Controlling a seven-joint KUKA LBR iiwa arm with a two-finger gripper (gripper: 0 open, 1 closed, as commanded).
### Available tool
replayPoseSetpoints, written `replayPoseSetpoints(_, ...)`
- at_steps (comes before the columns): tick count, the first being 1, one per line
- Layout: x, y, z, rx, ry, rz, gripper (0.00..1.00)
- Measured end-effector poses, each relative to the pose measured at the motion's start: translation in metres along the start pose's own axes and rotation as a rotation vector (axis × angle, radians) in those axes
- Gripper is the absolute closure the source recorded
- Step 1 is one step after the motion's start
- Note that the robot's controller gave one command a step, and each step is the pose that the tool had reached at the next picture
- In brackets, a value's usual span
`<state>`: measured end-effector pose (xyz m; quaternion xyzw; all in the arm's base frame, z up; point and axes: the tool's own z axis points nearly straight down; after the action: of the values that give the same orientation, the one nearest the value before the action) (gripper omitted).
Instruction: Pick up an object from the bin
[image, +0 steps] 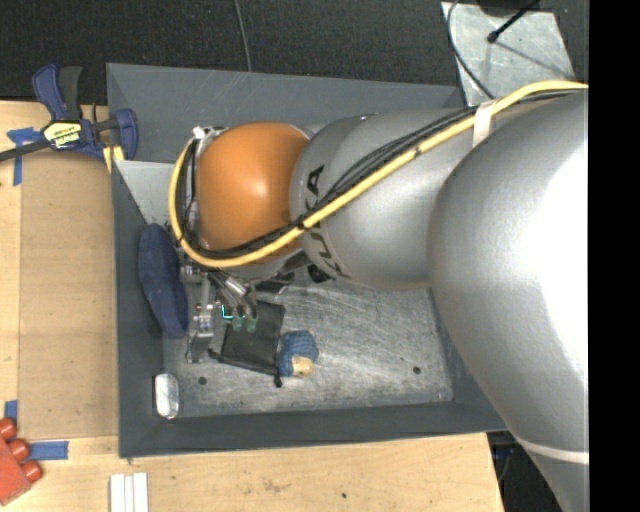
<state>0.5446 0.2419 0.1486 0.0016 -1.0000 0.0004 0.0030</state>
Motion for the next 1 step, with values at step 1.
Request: replayPoseSetpoints(1, 0.0143, -0.0707, 0.0570, 0.004, -0.001, -0.011, 0.00)
